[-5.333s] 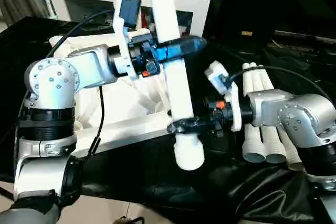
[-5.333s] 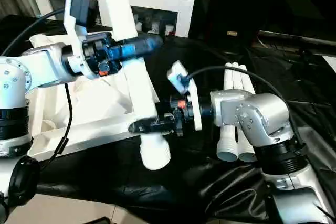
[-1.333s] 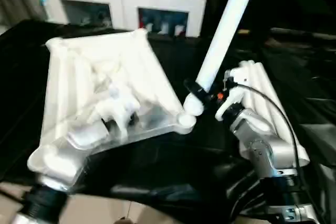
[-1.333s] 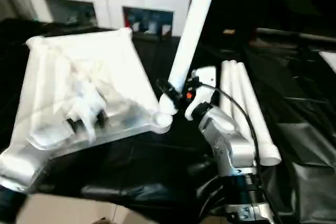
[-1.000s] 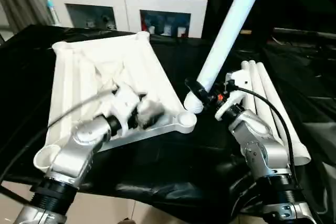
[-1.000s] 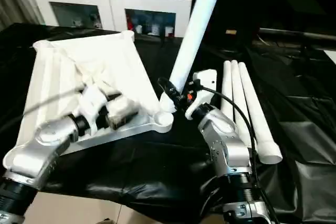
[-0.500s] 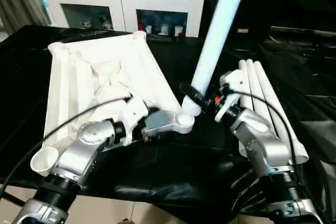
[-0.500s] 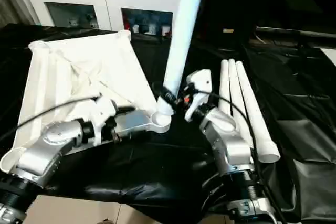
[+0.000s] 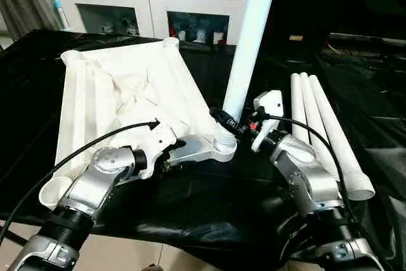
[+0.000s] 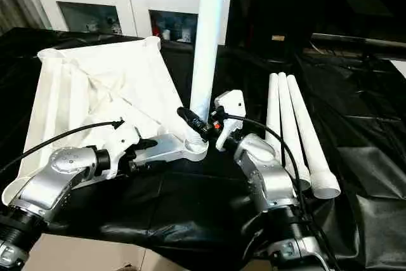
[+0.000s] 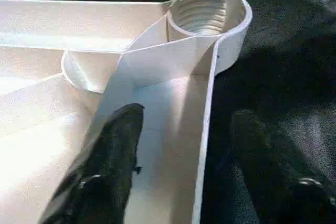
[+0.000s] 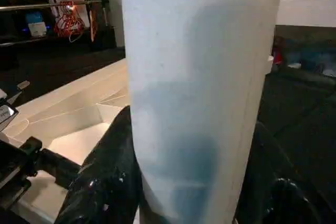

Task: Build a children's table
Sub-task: Insert table leg to table base

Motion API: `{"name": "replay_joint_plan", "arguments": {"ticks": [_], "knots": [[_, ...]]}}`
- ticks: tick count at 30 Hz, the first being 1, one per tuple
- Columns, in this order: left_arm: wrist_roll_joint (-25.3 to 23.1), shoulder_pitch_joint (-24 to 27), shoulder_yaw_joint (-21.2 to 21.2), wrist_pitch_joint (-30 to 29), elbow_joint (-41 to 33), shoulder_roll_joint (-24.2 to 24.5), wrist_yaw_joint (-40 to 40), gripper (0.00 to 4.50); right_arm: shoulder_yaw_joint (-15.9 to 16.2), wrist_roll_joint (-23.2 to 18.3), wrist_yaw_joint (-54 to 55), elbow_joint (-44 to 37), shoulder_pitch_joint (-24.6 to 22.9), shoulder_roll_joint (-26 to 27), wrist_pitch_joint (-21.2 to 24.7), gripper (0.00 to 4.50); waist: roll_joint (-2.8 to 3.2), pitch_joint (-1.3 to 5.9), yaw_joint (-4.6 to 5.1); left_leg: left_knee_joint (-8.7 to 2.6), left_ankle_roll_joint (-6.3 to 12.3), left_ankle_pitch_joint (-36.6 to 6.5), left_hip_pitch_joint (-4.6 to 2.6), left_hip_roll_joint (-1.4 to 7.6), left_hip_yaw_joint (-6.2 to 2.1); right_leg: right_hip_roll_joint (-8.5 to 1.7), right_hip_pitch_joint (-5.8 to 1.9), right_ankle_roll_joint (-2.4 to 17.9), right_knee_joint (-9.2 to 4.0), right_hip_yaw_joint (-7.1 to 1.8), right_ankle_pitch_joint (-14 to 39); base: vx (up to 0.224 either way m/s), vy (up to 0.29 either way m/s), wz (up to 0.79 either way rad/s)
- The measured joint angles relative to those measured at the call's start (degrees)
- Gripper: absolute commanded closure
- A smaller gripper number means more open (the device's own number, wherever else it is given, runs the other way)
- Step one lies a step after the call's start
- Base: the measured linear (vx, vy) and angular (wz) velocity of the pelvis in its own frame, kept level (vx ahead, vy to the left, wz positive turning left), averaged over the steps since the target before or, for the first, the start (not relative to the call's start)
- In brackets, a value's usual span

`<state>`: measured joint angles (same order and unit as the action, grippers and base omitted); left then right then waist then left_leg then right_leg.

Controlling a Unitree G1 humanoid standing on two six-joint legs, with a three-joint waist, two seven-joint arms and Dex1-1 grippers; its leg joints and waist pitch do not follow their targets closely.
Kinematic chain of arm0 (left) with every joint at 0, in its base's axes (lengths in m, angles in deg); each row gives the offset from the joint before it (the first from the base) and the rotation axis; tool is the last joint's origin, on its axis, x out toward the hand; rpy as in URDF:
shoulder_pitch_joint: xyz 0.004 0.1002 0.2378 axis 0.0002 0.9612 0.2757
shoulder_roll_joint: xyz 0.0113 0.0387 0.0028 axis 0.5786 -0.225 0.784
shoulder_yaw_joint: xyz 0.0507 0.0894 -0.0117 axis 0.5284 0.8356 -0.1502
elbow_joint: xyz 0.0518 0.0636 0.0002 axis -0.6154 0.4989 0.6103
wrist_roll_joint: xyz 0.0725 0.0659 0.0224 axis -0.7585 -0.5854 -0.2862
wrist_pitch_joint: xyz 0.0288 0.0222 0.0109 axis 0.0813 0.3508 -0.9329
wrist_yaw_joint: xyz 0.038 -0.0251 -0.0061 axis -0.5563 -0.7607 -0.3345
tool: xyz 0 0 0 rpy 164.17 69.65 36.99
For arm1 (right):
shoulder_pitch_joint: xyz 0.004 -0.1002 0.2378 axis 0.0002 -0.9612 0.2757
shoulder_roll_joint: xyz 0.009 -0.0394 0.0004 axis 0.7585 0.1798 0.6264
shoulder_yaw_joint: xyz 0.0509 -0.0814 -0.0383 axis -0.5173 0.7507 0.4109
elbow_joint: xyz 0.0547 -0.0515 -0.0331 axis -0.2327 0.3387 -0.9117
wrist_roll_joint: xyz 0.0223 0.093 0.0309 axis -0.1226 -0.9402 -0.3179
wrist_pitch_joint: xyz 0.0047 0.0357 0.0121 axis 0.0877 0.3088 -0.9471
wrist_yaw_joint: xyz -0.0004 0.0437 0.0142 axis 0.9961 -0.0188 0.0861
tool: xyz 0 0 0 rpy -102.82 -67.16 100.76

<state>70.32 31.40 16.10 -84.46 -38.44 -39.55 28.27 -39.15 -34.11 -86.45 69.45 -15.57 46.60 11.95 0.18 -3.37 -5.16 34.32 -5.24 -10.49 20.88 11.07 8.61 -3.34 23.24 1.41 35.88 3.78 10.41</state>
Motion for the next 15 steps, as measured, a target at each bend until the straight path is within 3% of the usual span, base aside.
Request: {"name": "replay_joint_plan", "arguments": {"ticks": [7,10,11,15], "knots": [[0.3,-1.5,-0.2,-1.0,1.9,0.3,-2.3,2.36,0.0,0.3,-0.5,2.6,1.4,0.0,-0.4,2.62,0.01,0.0,-0.01,0.0,0.0,0.0,-0.02,0.0,-0.04,0.0,0.0,-0.1,0.02,0.0,0.0,0.0,0.0,0.0],[0.4,-2.2,-0.2,-1.7,2.5,0.4,-3.9,2.44,-0.2,0.3,-0.5,2.6,1.6,0.0,-0.7,2.62,0.01,0.0,-0.01,0.0,0.0,0.0,-0.03,0.0,-0.06,0.0,0.0,-0.1,0.02,0.0,0.0,0.0,0.0,0.0],[0.4,-2.4,-0.2,-2.0,2.7,0.4,-4.5,2.7,-0.2,0.3,-0.5,2.6,1.6,0.0,-0.7,2.62,0.01,0.0,-0.01,0.0,0.0,0.0,-0.03,0.0,-0.06,0.0,0.0,0.0,0.02,0.0,0.0,0.0,0.0,0.0],[0.0,-3.8,0.6,-3.6,3.5,0.4,-6.3,2.85,-0.2,0.3,-0.5,2.6,1.6,0.0,-0.7,2.62,0.02,0.0,-0.01,-0.01,0.0,0.0,-0.02,0.0,-0.06,0.0,0.0,0.1,0.0,0.0,0.0,0.0,0.0,0.0]]}}
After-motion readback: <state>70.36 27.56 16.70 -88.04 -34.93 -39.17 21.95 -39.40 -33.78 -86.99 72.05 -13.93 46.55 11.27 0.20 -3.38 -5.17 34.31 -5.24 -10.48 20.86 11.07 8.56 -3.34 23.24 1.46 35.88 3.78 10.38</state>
